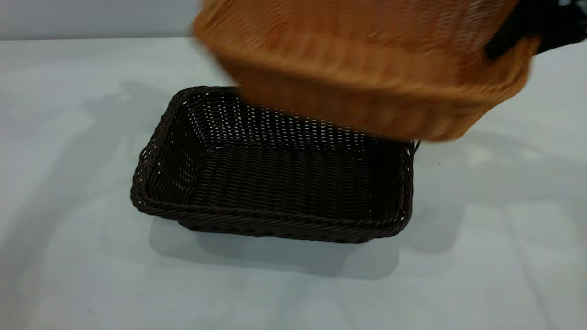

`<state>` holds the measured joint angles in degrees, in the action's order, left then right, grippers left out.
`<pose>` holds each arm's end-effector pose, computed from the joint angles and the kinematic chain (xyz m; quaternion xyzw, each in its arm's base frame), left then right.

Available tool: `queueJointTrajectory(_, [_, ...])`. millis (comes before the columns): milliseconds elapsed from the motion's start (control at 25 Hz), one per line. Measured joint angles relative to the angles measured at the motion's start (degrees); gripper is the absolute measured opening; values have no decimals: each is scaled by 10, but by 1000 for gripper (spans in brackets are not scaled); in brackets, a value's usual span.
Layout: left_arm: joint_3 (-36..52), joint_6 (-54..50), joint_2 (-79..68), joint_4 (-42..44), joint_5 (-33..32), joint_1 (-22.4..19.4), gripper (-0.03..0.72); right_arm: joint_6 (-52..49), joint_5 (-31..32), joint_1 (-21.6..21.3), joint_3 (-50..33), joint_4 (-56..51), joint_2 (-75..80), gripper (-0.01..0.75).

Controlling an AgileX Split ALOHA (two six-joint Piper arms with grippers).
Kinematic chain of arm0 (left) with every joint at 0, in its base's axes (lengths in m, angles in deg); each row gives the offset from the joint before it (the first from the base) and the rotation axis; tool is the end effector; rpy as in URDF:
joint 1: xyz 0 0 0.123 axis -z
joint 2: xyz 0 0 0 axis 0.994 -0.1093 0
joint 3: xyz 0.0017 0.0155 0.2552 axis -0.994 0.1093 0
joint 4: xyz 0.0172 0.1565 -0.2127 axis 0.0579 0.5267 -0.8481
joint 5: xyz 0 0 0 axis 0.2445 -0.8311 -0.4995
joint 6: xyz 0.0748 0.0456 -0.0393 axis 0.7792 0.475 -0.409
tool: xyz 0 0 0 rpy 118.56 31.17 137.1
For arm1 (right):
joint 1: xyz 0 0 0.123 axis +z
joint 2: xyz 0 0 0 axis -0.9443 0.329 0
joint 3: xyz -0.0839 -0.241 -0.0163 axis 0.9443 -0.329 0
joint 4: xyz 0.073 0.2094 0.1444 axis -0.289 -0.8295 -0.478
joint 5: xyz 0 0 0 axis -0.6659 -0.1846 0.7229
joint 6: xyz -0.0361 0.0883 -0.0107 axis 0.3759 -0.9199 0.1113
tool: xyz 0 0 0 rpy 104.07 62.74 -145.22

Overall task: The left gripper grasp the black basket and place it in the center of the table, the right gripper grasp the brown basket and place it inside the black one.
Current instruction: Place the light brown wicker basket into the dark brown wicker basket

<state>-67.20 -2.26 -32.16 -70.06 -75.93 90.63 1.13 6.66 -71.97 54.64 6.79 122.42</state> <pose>0.4599 -0.0554 0.1747 0.2203 0.9099 0.0428 0.3488 0.3446 0.0550 0.1234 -0.0727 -0.9356 -0.3453 0.0039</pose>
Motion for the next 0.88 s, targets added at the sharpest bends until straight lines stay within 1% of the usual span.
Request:
queueJointTrajectory(120, [0, -2, -1, 1, -5, -22, 580, -20, -7, 64, 0, -1, 0, 68])
queueJointTrajectory(200, [0, -2, -1, 1, -6, -24, 580, -30, -17, 99, 0, -1, 0, 68])
queueJointTrajectory(360, [0, -2, -1, 1, -7, -24, 580, -43, -51, 142, 0, -2, 8, 68])
queueJointTrajectory(480, [0, -2, -1, 1, -7, -24, 580, -44, -78, 157, 0, -5, 34, 68])
queueJointTrajectory(640, [0, -2, -1, 1, -7, -24, 580, -42, -116, 159, 0, -3, 61, 68])
queueJointTrajectory(800, [0, -2, -1, 1, -8, -24, 580, -40, -132, 159, 0, -3, 70, 73])
queueJointTrajectory(880, [0, -2, -1, 1, -8, -24, 580, -39, -134, 159, 0, -5, 70, 92])
